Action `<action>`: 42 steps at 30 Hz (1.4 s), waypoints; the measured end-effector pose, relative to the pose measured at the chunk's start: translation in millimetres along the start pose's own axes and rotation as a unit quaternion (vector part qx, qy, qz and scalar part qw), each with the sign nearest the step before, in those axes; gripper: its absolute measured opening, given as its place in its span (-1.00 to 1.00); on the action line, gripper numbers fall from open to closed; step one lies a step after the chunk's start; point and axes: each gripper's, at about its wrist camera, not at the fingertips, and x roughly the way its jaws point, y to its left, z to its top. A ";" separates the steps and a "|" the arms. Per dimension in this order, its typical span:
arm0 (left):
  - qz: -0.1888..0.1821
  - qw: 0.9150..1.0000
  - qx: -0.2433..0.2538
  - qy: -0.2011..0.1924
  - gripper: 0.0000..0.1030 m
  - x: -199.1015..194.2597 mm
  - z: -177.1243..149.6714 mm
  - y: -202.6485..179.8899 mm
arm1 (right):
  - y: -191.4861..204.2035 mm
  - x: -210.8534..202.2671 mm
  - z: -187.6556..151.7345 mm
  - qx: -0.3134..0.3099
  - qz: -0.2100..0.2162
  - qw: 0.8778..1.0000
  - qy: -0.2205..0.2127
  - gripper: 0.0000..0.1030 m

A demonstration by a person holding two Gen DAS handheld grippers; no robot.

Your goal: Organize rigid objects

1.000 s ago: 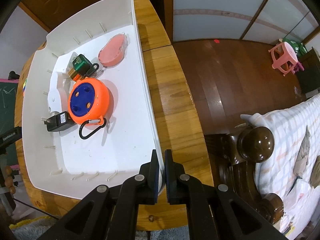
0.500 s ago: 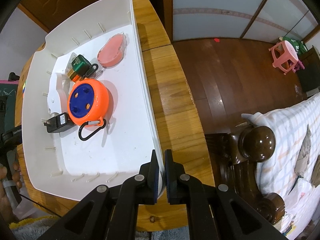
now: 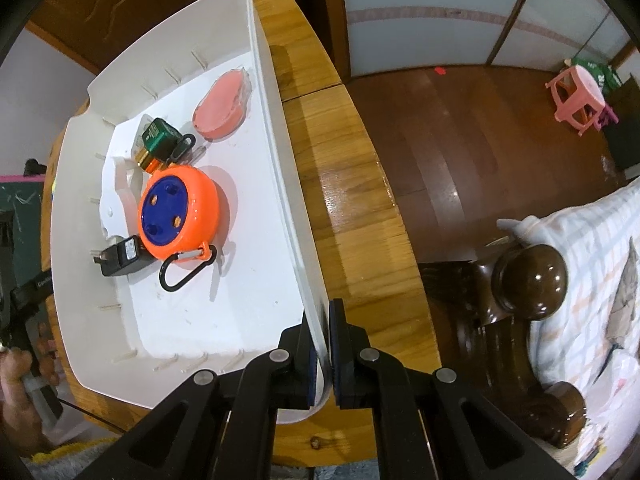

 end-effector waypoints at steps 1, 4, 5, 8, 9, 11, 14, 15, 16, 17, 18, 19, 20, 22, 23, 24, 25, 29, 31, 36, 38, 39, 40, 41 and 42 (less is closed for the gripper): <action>0.001 1.000 -0.002 -0.006 -0.08 -5.7 -0.3 2.1 | 0.0 0.5 0.1 0.000 0.001 1.000 -0.001 -0.90; -0.005 1.000 -0.013 -0.027 -0.08 -28.4 1.6 10.8 | 0.0 1.9 -0.3 -0.003 0.003 1.000 -0.004 -0.90; -0.006 0.999 -0.017 -0.036 -0.08 -37.7 3.1 13.0 | -0.1 2.5 -0.1 -0.003 0.004 1.000 -0.005 -0.90; -0.016 0.998 -0.019 -0.054 -0.08 -58.6 9.6 13.4 | 0.7 2.8 1.3 -0.005 0.004 1.000 -0.004 -0.90; -0.021 0.998 -0.016 -0.059 -0.08 -67.1 12.0 10.3 | 0.4 2.8 1.8 -0.006 0.004 1.000 -0.004 -0.90; -0.034 0.997 -0.010 -0.069 -0.09 -84.9 13.1 3.2 | -0.3 3.2 2.5 -0.007 0.006 1.000 -0.003 -0.90; -0.050 0.995 0.010 -0.083 -0.09 -102.0 14.4 -9.1 | -0.1 3.5 2.8 -0.010 0.005 1.000 -0.003 -0.90; -0.056 0.995 0.016 -0.087 -0.09 -107.4 15.1 -14.4 | -0.2 3.9 2.9 -0.011 0.006 1.000 -0.003 -0.90; -0.062 0.994 0.022 -0.089 -0.08 -107.6 19.2 -20.9 | 0.1 4.0 3.0 -0.010 0.005 1.000 -0.003 -0.90; -0.070 0.993 0.032 -0.095 -0.08 -116.2 20.2 -26.1 | 0.3 4.0 3.2 -0.011 0.006 1.000 -0.004 -0.90; -0.074 0.992 0.038 -0.098 -0.09 -121.3 20.2 -31.2 | 0.7 4.0 3.2 -0.012 0.005 1.000 -0.004 -0.90; -0.081 0.991 0.046 -0.100 -0.08 -127.2 20.9 -38.0 | 0.8 4.0 3.2 -0.013 0.005 1.000 -0.004 -0.91; -0.086 0.990 0.052 -0.101 -0.08 -129.4 24.5 -43.2 | 0.6 4.0 3.1 -0.013 0.006 1.000 -0.005 -0.91; -0.096 0.988 0.065 -0.101 -0.08 -135.1 26.2 -55.1 | 0.3 3.9 2.9 -0.013 0.008 1.000 -0.006 -0.91; -0.100 0.987 0.071 -0.101 -0.08 -136.4 27.1 -60.6 | 0.4 3.3 2.7 -0.014 0.008 1.000 -0.007 -0.91; -0.102 0.987 0.077 -0.101 -0.08 -137.3 27.5 -65.6 | 0.5 3.1 2.7 -0.015 0.009 1.000 -0.008 -0.91; -0.103 0.986 0.083 -0.100 -0.08 -137.7 27.7 -70.8 | 0.6 3.0 2.7 -0.017 0.009 1.000 -0.009 -0.91; -0.107 0.984 0.110 -0.090 -0.08 -132.6 28.2 -95.6 | 1.4 2.6 2.8 -0.022 0.007 1.000 -0.011 -0.91; -0.107 0.984 0.119 -0.084 -0.08 -127.5 29.7 -105.9 | 2.4 2.5 2.4 -0.025 0.004 1.000 -0.012 -0.91; -0.102 0.984 0.131 -0.068 -0.09 -112.0 35.9 -126.5 | 3.1 1.9 2.0 -0.029 0.005 0.999 -0.014 -0.91; -0.101 0.984 0.133 -0.059 -0.09 -104.2 40.1 -134.8 | 2.6 1.9 1.7 -0.029 0.006 0.999 -0.014 -0.91; -0.100 0.984 0.135 -0.053 -0.09 -99.0 43.0 -140.6 | 2.6 1.9 1.7 -0.030 0.006 0.999 -0.014 -0.91; -0.101 0.984 0.136 -0.050 -0.09 -95.8 44.9 -144.6 | 2.4 1.9 1.7 -0.031 0.005 0.999 -0.015 -0.91; -0.100 0.984 0.139 -0.048 -0.09 -91.6 47.5 -150.2 | 2.7 1.8 1.8 -0.033 0.005 0.999 -0.015 -0.91; -0.096 0.984 0.143 -0.044 -0.09 -86.3 50.2 -157.0 | 3.1 2.0 1.6 -0.034 0.005 0.999 -0.015 -0.91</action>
